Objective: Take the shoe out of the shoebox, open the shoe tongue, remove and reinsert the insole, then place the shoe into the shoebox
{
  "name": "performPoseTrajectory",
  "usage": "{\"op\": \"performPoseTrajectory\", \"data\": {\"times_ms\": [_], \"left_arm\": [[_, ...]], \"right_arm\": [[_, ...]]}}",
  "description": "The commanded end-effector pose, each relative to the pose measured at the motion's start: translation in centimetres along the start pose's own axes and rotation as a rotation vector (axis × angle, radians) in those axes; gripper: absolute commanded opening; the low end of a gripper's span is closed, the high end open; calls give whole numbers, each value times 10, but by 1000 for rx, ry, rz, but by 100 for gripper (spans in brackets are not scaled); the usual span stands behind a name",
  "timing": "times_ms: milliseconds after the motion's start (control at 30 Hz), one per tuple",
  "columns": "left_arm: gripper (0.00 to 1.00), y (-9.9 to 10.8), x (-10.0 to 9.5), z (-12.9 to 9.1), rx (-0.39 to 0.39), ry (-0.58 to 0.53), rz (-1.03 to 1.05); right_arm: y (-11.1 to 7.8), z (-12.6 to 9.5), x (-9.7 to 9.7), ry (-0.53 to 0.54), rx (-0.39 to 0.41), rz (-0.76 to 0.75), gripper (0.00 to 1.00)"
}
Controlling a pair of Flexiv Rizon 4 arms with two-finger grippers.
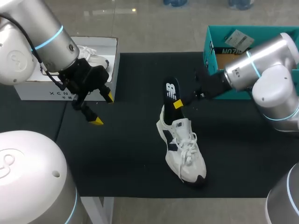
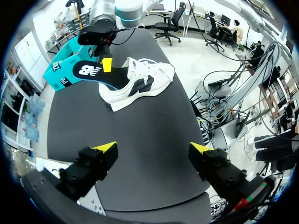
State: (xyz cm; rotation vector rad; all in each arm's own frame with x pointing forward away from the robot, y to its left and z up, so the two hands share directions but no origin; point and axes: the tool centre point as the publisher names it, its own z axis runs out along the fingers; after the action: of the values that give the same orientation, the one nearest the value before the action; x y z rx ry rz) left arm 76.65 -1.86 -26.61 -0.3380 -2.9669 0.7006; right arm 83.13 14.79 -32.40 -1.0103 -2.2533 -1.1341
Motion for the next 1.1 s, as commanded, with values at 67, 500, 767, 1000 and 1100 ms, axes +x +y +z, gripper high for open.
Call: {"op": "performPoseTrajectory", "data": {"times_ms": [67,500,767,1000,1100], "left_arm": [[100,0,0,0,-2,1,0],[100,0,0,0,-2,1,0],[100,0,0,0,-2,1,0],[100,0,0,0,-2,1,0],[100,0,0,0,-2,1,0]], "right_arm": [[-15,10,5,11,2,23,0],[-26,19,9,34,12,60,27],[-8,9,7,8,14,17,34],[-1,8,3,3,21,2,0],[-1,9,2,5,22,1,0]]}}
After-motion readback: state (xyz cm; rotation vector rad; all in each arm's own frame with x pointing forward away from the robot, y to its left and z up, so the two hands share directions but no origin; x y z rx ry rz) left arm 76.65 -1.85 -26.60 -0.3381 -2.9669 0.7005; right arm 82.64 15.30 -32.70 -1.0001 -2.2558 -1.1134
